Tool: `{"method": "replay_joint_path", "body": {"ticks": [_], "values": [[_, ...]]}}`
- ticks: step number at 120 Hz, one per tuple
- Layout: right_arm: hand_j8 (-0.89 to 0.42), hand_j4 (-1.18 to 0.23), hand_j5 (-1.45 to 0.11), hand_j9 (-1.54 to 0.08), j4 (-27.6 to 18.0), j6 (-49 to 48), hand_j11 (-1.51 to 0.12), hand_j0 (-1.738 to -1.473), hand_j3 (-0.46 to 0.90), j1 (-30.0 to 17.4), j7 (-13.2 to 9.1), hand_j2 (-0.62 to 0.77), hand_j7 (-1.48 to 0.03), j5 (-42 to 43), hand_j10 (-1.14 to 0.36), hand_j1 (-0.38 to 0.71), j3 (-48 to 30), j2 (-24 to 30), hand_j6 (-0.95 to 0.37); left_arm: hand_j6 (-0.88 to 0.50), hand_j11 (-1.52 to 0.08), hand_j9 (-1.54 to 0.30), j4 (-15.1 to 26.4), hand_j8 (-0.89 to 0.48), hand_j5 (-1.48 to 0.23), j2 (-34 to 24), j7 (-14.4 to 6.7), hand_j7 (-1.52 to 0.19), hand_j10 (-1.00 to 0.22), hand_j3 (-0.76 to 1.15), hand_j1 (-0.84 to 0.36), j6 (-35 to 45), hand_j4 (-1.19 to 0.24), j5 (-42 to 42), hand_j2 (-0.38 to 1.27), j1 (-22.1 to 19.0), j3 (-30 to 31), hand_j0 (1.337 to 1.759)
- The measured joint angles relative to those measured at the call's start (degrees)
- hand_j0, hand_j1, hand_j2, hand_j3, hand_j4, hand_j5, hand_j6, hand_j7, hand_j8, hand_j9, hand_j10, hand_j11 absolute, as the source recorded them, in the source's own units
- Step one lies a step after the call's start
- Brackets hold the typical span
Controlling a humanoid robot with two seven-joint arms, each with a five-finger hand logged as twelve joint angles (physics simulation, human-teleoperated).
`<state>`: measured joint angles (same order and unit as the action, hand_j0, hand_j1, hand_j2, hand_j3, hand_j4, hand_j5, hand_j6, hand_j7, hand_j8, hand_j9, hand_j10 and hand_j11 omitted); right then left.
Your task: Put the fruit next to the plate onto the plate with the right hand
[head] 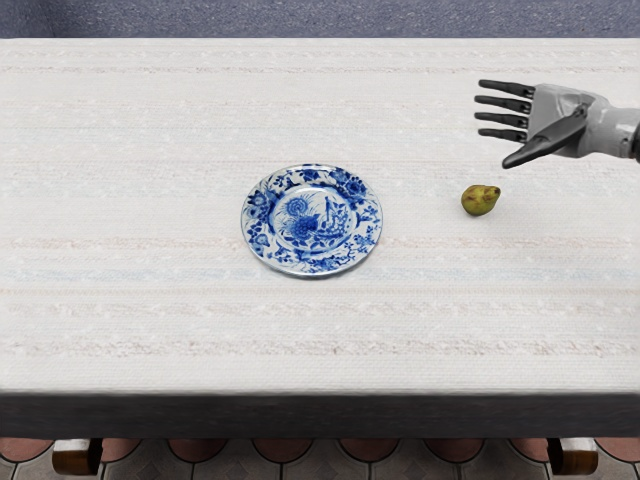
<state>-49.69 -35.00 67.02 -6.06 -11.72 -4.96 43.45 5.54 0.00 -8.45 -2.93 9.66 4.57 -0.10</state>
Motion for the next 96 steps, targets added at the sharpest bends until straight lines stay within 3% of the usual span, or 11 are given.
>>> {"method": "replay_joint_path", "body": {"ticks": [28,42,70,96], "values": [[0.0,0.0,0.0,0.0,0.8,0.0,0.0,-1.658,0.0,-0.5,0.1,0.0,0.0,1.0,0.0,-0.35,-0.2,0.3,0.0,-0.02,-0.03,-0.03,0.0,-0.02,-0.03,0.0,0.0,-0.03,-0.02,0.0,0.32,0.0,-0.02,0.0,0.0,0.0,0.0,1.658],[0.0,0.0,0.0,0.0,2.2,0.0,0.0,-1.658,0.0,-0.9,0.8,0.0,0.0,8.9,0.0,-0.35,-2.9,0.2,0.0,-0.02,-0.03,-0.03,0.0,-0.02,-0.03,0.0,0.0,-0.03,-0.02,0.0,0.32,0.0,-0.02,0.0,0.0,0.0,0.0,1.658],[0.0,0.0,0.0,0.0,2.7,0.0,0.0,-1.658,0.0,-1.9,11.1,0.0,0.0,28.3,0.0,-0.35,-6.1,-1.6,0.0,-0.02,-0.03,-0.03,0.0,-0.02,-0.03,0.0,0.0,-0.03,-0.02,0.0,0.32,0.0,-0.02,0.0,0.0,0.0,0.0,1.658],[0.0,0.0,0.0,0.0,2.7,0.0,0.0,-1.658,0.0,-4.0,17.1,0.0,0.0,37.3,0.0,-0.35,-6.0,-5.1,0.0,-0.02,-0.03,-0.03,0.0,-0.02,-0.03,0.0,0.0,-0.03,-0.02,0.0,0.32,0.0,-0.02,0.0,0.0,0.0,0.0,1.658]]}}
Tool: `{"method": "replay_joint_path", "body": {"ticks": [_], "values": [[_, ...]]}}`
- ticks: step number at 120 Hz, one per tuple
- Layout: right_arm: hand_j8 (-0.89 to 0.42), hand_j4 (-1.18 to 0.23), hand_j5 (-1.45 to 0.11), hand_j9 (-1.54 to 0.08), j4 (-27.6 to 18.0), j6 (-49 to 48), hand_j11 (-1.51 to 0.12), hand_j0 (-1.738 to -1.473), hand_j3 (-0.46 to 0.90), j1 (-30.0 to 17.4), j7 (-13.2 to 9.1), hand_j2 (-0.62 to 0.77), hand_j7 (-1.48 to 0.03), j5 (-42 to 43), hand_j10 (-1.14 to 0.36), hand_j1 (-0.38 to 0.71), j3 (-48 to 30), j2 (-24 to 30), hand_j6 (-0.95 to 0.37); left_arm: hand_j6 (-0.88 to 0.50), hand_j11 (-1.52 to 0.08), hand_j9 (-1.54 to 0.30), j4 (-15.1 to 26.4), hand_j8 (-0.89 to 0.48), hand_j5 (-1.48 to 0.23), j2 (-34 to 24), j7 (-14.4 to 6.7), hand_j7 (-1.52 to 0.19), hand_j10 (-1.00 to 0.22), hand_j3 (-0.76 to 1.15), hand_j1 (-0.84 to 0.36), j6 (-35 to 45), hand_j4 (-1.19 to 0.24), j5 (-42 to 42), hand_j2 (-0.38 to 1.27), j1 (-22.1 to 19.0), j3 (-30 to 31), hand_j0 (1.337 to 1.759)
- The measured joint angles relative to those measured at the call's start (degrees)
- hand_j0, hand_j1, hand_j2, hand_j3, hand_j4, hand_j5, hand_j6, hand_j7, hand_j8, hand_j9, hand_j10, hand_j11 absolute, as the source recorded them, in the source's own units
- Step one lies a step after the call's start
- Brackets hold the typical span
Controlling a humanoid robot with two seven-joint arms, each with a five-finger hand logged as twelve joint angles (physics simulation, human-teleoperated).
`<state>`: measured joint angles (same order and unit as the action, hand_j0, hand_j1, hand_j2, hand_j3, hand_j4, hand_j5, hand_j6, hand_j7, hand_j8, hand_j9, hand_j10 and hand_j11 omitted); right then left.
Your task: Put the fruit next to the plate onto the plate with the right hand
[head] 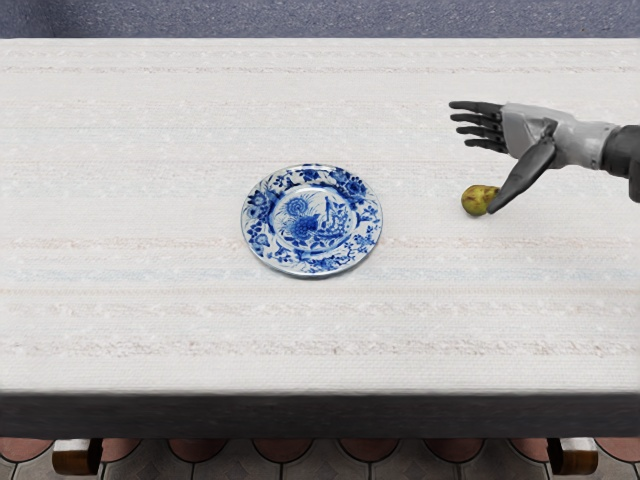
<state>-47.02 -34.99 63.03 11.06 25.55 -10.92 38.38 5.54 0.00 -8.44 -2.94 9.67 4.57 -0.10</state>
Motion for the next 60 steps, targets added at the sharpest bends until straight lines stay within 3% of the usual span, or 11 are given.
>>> {"method": "replay_joint_path", "body": {"ticks": [19,60], "values": [[0.0,0.0,0.0,0.0,0.0,2.0,0.0,-1.658,0.0,-2.1,3.4,0.0,0.0,2.8,0.0,-0.35,0.1,-1.0,0.0,-0.02,-0.03,-0.03,0.0,-0.02,-0.03,0.0,0.0,-0.03,-0.02,0.0,0.32,0.0,-0.02,0.0,0.0,0.0,0.0,1.658],[-0.02,-0.02,-0.02,-0.02,0.1,13.2,-0.02,-1.658,0.0,-5.7,5.8,0.0,-0.02,4.2,-0.02,-0.33,0.3,-1.3,-0.02,-0.02,-0.03,-0.03,0.0,-0.02,-0.03,0.0,0.0,-0.03,-0.02,0.0,0.32,0.0,-0.02,0.0,0.0,0.0,0.0,1.658]]}}
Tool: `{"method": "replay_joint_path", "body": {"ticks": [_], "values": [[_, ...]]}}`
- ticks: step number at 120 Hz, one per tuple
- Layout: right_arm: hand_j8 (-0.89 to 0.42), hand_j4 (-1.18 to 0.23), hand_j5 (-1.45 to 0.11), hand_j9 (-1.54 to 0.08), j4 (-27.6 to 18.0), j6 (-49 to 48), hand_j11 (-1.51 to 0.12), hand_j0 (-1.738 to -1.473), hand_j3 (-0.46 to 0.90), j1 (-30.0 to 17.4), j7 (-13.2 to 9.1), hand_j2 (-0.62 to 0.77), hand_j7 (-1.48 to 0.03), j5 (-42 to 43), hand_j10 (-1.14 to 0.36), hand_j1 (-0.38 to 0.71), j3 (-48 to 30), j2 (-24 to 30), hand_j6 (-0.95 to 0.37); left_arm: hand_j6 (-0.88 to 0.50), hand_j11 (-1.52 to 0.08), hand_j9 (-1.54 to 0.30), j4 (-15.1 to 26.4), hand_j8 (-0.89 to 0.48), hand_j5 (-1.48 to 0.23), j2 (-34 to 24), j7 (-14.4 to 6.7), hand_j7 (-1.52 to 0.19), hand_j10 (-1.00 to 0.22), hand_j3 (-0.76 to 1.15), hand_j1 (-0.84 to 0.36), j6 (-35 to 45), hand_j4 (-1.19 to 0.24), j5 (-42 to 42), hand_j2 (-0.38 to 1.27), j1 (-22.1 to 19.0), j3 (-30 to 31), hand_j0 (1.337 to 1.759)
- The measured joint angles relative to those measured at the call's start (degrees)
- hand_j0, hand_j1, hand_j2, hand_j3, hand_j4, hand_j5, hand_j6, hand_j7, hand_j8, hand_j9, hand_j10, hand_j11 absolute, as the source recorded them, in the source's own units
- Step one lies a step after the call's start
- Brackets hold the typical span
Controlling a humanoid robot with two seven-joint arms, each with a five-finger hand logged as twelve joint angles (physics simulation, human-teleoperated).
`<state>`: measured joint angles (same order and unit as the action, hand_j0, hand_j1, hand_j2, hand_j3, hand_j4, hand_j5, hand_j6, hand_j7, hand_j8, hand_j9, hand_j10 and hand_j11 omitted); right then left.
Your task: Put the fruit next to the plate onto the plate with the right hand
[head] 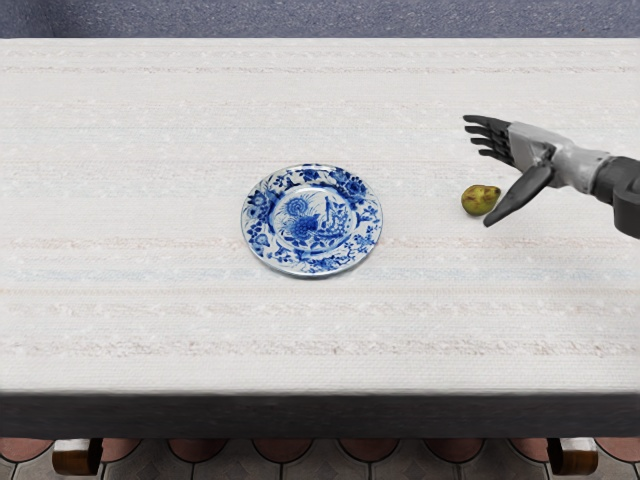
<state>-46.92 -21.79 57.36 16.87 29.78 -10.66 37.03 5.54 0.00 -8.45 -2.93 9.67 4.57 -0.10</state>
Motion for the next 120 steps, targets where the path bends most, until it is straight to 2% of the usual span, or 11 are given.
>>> {"method": "replay_joint_path", "body": {"ticks": [23,81,120], "values": [[-0.06,-0.06,-0.07,-0.07,0.2,4.2,-0.07,-1.658,0.0,-1.3,1.8,-0.01,-0.07,1.4,-0.06,-0.28,0.5,-0.8,-0.06,-0.02,-0.03,-0.03,0.0,-0.02,-0.03,0.0,0.0,-0.03,-0.02,0.0,0.32,0.0,-0.02,0.0,0.0,0.0,0.0,1.658],[-0.15,-0.15,-0.2,-0.2,0.8,11.6,-0.2,-1.658,0.0,-4.5,2.9,-0.03,-0.2,2.5,-0.15,-0.17,1.4,-3.4,-0.15,-0.02,-0.03,-0.03,0.0,-0.02,-0.03,0.0,0.0,-0.03,-0.02,0.0,0.32,0.0,-0.02,0.0,0.0,0.0,0.0,1.658],[-0.27,-0.27,-0.35,-0.35,3.7,11.9,-0.35,-1.658,0.0,-5.6,6.2,-0.05,-0.35,2.4,-0.27,-0.03,1.9,-4.0,-0.28,-0.02,-0.03,-0.03,0.0,-0.02,-0.03,0.0,0.0,-0.03,-0.02,0.0,0.32,0.0,-0.02,0.0,0.0,0.0,0.0,1.658]]}}
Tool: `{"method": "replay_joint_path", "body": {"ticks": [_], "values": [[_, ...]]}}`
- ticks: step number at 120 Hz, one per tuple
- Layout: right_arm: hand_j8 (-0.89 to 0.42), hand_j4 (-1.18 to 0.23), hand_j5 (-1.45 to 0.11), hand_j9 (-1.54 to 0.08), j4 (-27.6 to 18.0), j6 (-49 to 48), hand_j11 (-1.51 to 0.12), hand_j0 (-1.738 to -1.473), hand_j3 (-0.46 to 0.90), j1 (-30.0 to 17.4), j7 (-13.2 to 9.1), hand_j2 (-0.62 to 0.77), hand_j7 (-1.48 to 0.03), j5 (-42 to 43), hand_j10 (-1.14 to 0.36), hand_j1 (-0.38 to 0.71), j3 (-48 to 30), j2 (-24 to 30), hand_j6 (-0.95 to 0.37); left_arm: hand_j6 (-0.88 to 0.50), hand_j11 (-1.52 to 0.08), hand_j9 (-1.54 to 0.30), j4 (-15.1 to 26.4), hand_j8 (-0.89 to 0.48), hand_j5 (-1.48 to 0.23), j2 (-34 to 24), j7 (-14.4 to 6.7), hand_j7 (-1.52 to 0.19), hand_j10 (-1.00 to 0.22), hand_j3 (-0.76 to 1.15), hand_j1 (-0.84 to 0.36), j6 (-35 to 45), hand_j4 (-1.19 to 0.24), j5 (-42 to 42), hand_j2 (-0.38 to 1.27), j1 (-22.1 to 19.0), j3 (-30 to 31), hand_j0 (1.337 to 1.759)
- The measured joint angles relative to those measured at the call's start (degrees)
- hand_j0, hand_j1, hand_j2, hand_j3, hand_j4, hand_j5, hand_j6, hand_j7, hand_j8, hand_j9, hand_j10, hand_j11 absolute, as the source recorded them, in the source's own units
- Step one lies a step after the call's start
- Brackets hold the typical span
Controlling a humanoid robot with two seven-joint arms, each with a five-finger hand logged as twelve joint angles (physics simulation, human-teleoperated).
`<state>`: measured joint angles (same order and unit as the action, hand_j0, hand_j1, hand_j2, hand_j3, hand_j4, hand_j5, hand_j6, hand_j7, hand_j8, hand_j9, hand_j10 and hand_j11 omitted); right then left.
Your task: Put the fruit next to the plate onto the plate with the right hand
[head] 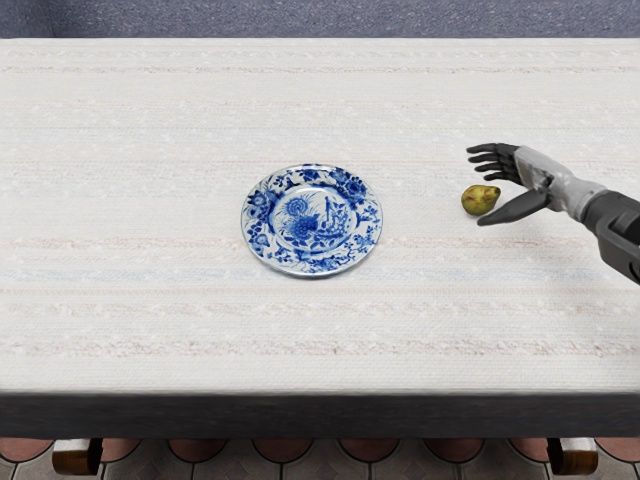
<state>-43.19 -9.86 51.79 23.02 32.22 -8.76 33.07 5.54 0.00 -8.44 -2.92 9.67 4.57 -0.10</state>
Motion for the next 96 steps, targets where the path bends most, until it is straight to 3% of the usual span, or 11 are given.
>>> {"method": "replay_joint_path", "body": {"ticks": [32,96], "values": [[-0.31,-0.31,-0.4,-0.4,3.4,0.0,-0.4,-1.658,0.0,-0.7,1.3,-0.06,-0.4,-0.1,-0.31,0.02,0.0,-2.6,-0.31,-0.02,-0.03,-0.03,0.0,-0.02,-0.03,0.0,0.0,-0.03,-0.02,0.0,0.32,0.0,-0.02,0.0,0.0,0.0,0.0,1.658],[-0.32,-0.32,-0.42,-0.42,7.0,0.0,-0.42,-1.658,0.0,-0.8,1.6,-0.06,-0.42,-0.1,-0.32,0.03,0.0,-5.5,-0.32,-0.02,-0.03,-0.03,0.0,-0.02,-0.03,0.0,0.0,-0.03,-0.02,0.0,0.32,0.0,-0.02,0.0,0.0,0.0,0.0,1.658]]}}
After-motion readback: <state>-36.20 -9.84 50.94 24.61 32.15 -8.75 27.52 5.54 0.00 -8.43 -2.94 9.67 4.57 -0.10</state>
